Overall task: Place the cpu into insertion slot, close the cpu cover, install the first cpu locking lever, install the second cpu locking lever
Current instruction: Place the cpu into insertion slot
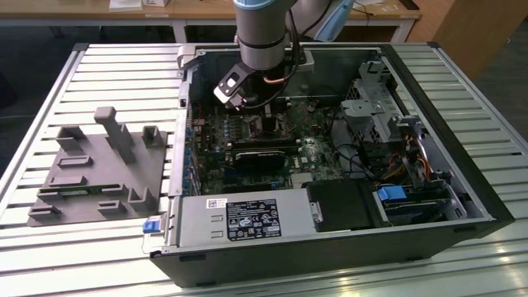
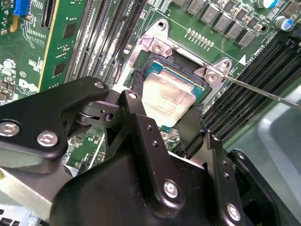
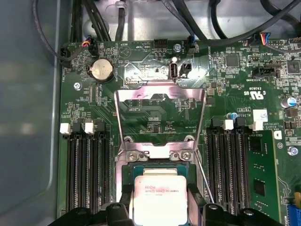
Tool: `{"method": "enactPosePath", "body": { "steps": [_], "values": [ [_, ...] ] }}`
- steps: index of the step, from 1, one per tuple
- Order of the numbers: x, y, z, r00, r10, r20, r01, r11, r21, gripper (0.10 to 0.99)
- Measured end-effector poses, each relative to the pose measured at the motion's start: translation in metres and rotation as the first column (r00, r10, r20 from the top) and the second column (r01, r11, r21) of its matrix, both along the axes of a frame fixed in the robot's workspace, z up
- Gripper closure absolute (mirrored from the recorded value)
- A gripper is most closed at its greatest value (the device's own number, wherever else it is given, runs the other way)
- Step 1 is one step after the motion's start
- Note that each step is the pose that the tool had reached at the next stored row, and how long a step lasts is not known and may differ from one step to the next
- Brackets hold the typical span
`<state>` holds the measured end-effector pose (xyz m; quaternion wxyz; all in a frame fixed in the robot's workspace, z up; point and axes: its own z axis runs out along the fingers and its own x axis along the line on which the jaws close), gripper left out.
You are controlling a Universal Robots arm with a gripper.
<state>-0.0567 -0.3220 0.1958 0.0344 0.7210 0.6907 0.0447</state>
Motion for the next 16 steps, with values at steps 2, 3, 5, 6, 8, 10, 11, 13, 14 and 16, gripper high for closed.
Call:
{"method": "enactPosePath", "body": {
  "steps": [2, 3, 5, 6, 8, 10, 11, 13, 14, 16],
  "values": [
    [-0.0001, 0.0, -0.001, 1.0, -0.002, 0.0, 0.002, 1.0, 0.0, 0.549],
    [-0.0001, -0.0001, -0.0013, 1.0, -0.002, 0.0, 0.002, 1.0, 0.0, 0.549],
    [-0.0002, -0.0001, -0.0014, 1.0, -0.002, -0.0002, 0.002, 1.0, 0.0, 0.549],
    [-0.0001, 0.0, -0.0014, 1.0, -0.002, -0.0001, 0.002, 1.0, 0.0, 0.549],
    [-0.0001, 0.0, -0.0015, 1.0, -0.002, 0.0, 0.002, 1.0, 0.0, 0.549],
    [-0.0001, 0.0, -0.0022, 1.0, -0.002, 0.0002, 0.002, 1.0, 0.0, 0.549],
    [-0.0001, 0.0, -0.0022, 1.0, -0.002, 0.0001, 0.002, 1.0, 0.0, 0.549],
    [-0.0001, 0.0, -0.0022, 1.0, -0.002, 0.0, 0.002, 1.0, 0.0, 0.549],
    [-0.0001, 0.0, -0.0022, 1.0, -0.002, 0.0, 0.002, 1.0, 0.0, 0.549],
    [-0.0001, 0.0, -0.0022, 1.0, -0.002, -0.0001, 0.002, 1.0, 0.0, 0.549]
  ]
}}
